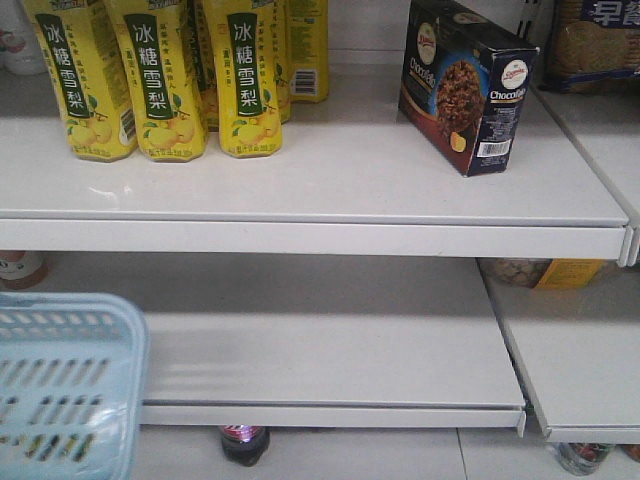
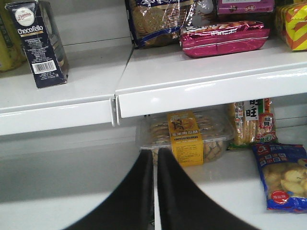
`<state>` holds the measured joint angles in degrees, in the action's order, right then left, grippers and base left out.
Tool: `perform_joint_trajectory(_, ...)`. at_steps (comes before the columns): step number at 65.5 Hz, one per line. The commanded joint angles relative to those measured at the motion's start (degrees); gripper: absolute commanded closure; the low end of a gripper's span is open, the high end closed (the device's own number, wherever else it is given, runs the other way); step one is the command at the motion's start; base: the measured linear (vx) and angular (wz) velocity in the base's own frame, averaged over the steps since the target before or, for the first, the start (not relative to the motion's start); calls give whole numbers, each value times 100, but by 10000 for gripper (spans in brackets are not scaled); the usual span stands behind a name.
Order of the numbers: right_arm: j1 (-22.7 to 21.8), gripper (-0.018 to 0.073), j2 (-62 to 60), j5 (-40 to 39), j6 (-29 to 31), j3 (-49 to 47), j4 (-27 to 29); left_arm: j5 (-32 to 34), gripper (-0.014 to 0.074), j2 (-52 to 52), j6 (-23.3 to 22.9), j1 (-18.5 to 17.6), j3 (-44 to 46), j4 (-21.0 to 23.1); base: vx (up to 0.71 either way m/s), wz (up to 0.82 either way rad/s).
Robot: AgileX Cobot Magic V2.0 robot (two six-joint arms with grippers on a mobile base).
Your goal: Left arm holds basket, right arm returns cookies
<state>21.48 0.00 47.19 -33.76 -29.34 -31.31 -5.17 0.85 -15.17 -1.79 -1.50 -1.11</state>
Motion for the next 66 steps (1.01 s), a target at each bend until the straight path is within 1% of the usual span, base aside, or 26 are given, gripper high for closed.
perform_joint_trajectory(1,-41,562,102,-360,53,-129,-156,517,596,44,1344,11,159,381,0,0)
perform_joint_trajectory(4,-41,562,102,-360,53,-129,-156,517,596,44,1580,11,150,411,0,0)
perform_joint_trajectory(7,-41,562,102,-360,53,-129,-156,517,596,48,1648,11,123,411,0,0)
perform_joint_trajectory(20,-41,562,102,-360,53,-129,-156,55,596,55,2036,11,121,398,0,0)
perform_joint_trajectory(32,-41,562,102,-360,53,-129,-156,-7,596,55,2300,11,121,398,0,0)
perform_joint_trajectory(66,-41,562,102,-360,53,-129,-156,-30,596,55,2299,11,129,412,0,0)
